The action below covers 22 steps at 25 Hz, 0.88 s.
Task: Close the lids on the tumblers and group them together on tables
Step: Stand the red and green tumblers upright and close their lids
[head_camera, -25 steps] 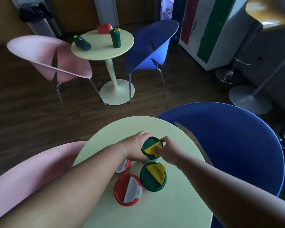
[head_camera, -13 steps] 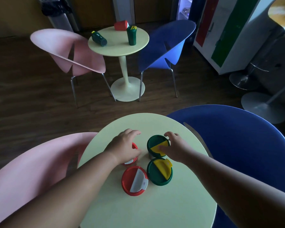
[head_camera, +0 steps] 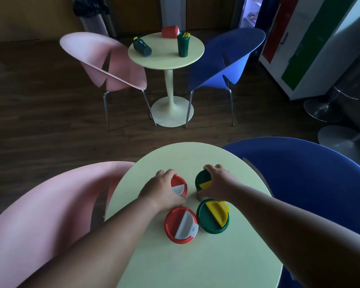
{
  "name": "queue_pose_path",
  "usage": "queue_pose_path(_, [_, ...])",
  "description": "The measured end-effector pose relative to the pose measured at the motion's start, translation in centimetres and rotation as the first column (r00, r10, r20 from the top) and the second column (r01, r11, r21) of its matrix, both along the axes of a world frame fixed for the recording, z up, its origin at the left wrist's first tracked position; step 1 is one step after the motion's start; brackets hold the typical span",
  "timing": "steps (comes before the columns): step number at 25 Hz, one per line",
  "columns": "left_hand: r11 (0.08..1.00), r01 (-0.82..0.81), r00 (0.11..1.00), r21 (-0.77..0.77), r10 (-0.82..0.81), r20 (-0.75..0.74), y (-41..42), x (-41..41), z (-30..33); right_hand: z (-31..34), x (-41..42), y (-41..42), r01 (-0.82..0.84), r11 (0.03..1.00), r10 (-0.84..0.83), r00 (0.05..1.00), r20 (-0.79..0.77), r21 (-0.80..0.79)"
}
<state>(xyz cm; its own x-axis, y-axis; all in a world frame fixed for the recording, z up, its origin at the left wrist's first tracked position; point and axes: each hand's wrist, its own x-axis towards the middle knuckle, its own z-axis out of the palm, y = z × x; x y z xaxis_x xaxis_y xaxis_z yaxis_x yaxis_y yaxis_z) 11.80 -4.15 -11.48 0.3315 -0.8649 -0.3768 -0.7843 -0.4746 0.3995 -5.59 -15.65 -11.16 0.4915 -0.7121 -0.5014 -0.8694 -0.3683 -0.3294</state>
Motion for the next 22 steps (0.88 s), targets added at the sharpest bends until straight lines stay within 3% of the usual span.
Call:
queue_pose_path(6, [1.0, 0.004, 1.0, 0.002, -0.004, 0.007, -0.7, -0.6, 0.4, -0.4, 0.9, 0.3, 0.057, 0.998, -0.057, 0.997, 0.048, 0.002])
queue_pose_path(14, [0.998, 0.06, 0.998, 0.017, -0.061, 0.016, -0.1, -0.4, -0.1, -0.5, 0.9, 0.9, 0.012, 1.0, -0.012, 1.0, 0.023, -0.006])
queue_pose_path(22, [0.997, 0.001, 1.0, -0.077, -0.001, -0.004, 0.6, -0.7, -0.2, -0.1, 0.6, 1.1, 0.073, 0.997, -0.074, 0.997, -0.014, -0.009])
